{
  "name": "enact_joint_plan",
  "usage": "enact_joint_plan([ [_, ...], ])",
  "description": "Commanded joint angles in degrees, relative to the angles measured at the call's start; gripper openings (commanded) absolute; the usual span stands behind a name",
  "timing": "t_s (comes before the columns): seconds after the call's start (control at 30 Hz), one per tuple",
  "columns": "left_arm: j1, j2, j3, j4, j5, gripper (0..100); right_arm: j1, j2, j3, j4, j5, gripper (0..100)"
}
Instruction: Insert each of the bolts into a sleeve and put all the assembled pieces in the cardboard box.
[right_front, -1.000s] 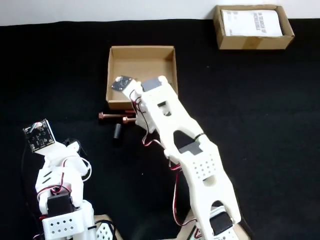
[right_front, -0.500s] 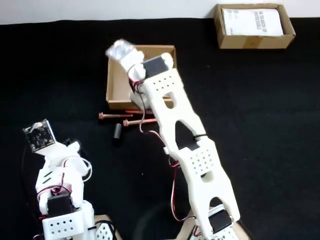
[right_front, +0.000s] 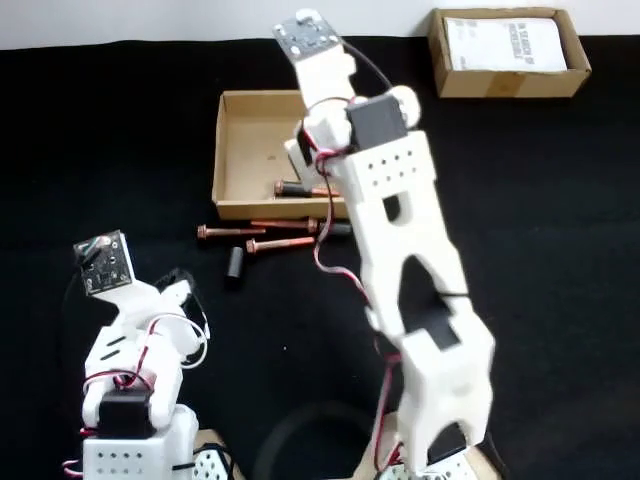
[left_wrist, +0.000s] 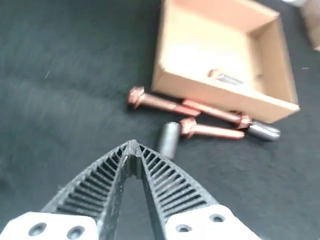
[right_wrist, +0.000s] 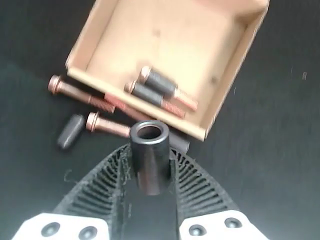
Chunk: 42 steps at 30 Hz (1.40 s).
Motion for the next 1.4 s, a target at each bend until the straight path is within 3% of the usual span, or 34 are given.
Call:
enact_joint_plan([
  [0.0,3.2,2.0,-7.6,1.0,-2.0,1,0.5,-13.9,15.2,0.4,-2.5,0.6],
  [0.27,7.9,32.7,-29.2,0.9,-1.4,1,4.2,-28.4,39.4,-5.5,-11.2,0.6],
  [0.47,14.2,53.9,-46.5,1.1,7.0,1,11.2,-37.8,57.8,-18.2,-15.1,0.6],
  [0.67,20.6,72.0,-57.8,7.4,14.9,1,17.5,-46.4,71.7,-28.1,-15.0,0.6],
  [0.93,20.7,96.2,-69.8,12.3,25.2,1,24.2,-54.8,83.5,-34.9,-14.8,0.6],
  [1.37,18.2,124.1,-96.0,26.8,33.1,1,24.1,-59.7,90.9,-36.2,-14.6,0.6],
])
